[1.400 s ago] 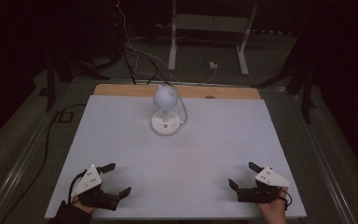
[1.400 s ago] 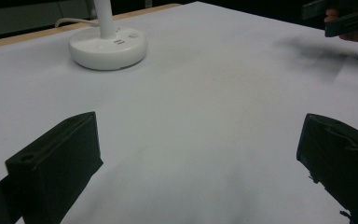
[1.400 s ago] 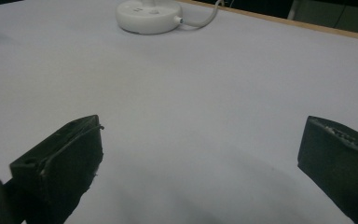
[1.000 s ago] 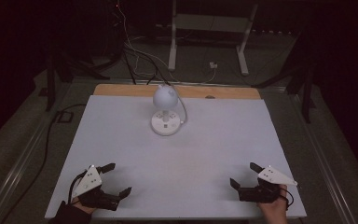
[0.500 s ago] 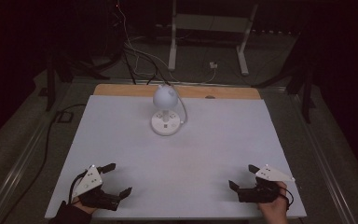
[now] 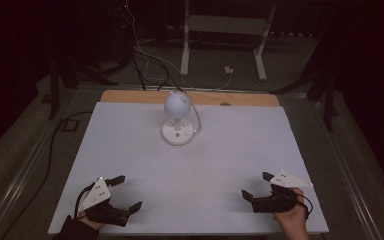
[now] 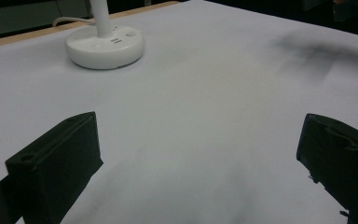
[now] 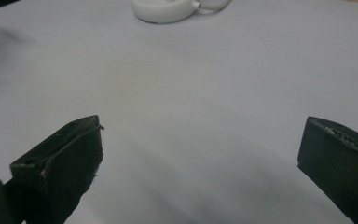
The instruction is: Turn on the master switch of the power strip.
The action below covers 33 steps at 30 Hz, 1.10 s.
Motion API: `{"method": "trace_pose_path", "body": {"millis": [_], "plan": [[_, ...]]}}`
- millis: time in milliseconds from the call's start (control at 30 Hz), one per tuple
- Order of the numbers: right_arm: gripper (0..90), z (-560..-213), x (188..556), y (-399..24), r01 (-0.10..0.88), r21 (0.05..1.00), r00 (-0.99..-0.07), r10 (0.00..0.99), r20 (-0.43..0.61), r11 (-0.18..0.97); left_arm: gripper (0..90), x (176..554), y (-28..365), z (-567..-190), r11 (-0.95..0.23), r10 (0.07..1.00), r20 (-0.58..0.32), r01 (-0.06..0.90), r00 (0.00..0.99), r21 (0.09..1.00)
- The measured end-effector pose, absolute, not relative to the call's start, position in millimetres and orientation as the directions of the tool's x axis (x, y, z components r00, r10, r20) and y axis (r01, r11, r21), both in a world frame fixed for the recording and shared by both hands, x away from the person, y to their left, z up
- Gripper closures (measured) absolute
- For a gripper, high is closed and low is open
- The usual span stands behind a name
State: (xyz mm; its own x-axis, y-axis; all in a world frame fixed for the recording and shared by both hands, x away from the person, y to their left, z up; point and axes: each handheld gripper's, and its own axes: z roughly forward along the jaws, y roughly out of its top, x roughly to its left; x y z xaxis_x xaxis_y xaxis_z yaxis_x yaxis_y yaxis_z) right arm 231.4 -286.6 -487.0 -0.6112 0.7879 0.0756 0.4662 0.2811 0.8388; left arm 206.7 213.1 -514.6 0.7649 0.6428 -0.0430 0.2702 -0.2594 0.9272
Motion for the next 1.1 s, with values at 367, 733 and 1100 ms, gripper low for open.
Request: {"method": "trace_pose_path", "body": {"millis": [367, 733, 1100], "plan": [[0.0, -469.7, 247.5, -280.4, 0.449, 0.848, -0.629, 0.774, 0.078, 0.280, 0.2, 206.4, 214.4, -514.2, -0.251, 0.644, -0.047, 0.269, 0.764, 0.930], [0.0, -453.0, 264.9, -268.8, 0.423, 0.866, -0.658, 0.748, 0.091, 0.267, 0.2, 206.8, 215.4, -513.9, -0.246, 0.643, -0.051, 0.269, 0.764, 0.931], [0.0, -448.4, 282.1, -254.3, 0.406, 0.874, -0.676, 0.731, 0.090, 0.268, 0.2, 206.6, 216.2, -513.5, -0.243, 0.642, -0.054, 0.269, 0.765, 0.932]]}}
